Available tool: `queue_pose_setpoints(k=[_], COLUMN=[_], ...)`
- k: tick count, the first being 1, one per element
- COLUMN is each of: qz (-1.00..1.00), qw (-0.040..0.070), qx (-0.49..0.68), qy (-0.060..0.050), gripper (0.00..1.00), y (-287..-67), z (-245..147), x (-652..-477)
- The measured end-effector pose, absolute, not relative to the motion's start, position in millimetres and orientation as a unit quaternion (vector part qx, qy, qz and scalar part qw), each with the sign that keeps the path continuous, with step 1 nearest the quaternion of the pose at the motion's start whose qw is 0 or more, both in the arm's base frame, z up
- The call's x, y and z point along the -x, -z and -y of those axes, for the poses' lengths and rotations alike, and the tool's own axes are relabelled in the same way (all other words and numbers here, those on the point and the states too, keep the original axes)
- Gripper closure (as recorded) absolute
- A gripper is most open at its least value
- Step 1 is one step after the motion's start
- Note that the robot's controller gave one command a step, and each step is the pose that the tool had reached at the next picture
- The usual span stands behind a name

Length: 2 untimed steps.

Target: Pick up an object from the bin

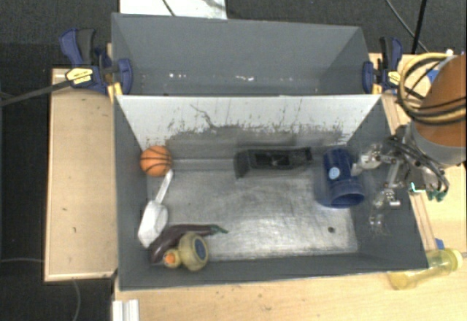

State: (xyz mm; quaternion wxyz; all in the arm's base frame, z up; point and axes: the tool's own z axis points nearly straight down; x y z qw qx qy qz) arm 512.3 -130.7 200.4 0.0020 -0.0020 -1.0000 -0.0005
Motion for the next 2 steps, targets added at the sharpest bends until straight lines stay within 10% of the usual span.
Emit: queue_pose_setpoints(k=[1, 2], qz=[1.0, 1.0], qw=[-0.002, -0.005], qx=[0.0, -0.011], qy=[0.0, -0.001], gripper=[0.0, 0.0], y=[-204, -153], z=[130, 133], x=[-514.0, -530.8])
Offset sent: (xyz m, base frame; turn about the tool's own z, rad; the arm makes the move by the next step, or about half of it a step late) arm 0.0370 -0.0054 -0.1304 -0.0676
